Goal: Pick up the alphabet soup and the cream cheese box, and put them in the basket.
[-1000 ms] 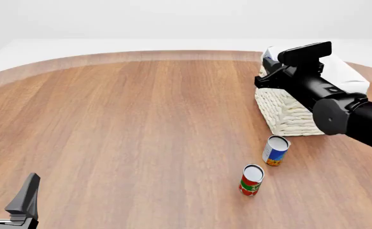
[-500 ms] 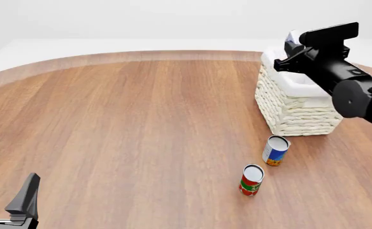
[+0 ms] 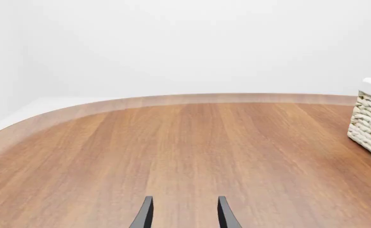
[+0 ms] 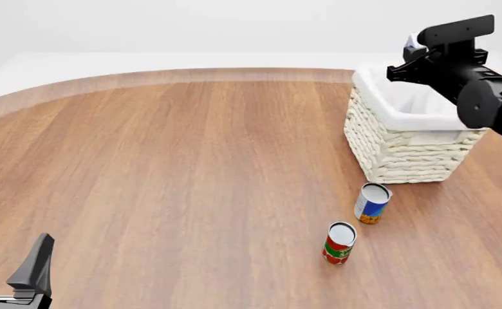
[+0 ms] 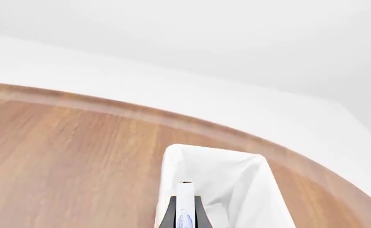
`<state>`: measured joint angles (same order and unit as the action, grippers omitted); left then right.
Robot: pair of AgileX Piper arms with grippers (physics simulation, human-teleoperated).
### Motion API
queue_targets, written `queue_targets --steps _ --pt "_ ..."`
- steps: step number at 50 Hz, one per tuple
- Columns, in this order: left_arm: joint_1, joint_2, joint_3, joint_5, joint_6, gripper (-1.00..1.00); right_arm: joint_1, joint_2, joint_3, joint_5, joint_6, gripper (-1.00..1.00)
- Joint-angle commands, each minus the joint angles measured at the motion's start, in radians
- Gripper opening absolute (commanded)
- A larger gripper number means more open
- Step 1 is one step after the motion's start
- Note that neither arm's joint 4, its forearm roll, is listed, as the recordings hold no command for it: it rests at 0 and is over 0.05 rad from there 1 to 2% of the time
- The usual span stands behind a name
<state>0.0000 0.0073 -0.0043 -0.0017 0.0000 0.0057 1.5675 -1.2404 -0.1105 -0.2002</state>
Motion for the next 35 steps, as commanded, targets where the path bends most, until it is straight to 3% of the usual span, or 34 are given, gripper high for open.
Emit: queue_targets --steps 1,18,35 --pt "0.0 0.0 0.0 0.0 0.0 1.0 -0.048 0.086 -0.111 0.046 -0.005 -1.0" --pt "0.0 0.0 0.0 0.0 0.0 1.0 -0.087 0.237 -0.308 0.135 -0.024 -1.0" --pt "0.0 0.0 0.0 0.0 0.0 1.0 -0.112 0.329 -0.395 0.179 -0.024 -1.0"
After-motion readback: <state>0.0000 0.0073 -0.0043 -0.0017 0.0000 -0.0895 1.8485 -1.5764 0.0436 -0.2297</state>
